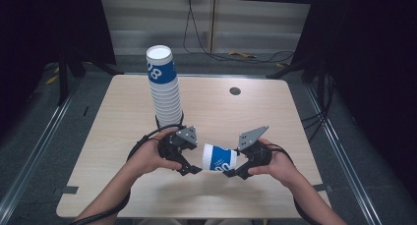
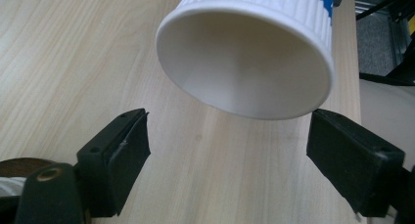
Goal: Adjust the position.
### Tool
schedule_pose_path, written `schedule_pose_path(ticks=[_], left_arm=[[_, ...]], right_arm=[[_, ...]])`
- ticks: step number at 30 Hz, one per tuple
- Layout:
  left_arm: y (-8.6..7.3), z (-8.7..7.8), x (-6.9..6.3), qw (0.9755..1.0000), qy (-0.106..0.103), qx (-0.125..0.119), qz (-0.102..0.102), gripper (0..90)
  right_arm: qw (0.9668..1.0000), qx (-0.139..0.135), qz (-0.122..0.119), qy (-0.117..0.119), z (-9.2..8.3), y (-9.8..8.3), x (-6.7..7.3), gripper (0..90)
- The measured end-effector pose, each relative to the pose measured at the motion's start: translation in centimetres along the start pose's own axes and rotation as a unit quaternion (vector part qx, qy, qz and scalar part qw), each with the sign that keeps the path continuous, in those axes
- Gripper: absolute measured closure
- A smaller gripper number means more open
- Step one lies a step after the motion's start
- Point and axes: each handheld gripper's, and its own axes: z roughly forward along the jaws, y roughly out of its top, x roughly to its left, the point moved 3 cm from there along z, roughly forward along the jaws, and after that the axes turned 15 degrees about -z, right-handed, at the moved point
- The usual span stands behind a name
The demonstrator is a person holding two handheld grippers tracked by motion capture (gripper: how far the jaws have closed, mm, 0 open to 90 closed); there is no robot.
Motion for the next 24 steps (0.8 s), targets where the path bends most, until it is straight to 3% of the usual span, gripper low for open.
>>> schedule_pose_path(ticks=[15, 24], left_arm=[[0.29, 0.06, -0.01, 0.9993, -0.011, -0.035, -0.001, 15.4], [0.44, 0.10, -0.16, 0.9993, -0.015, -0.035, 0.001, 15.2]], right_arm=[[0.9998, -0.020, 0.004, 0.000, 0.10, 0.03, 0.02, 31.6], [0.9997, -0.023, 0.001, 0.003, 0.36, 0.13, 0.05, 31.6]])
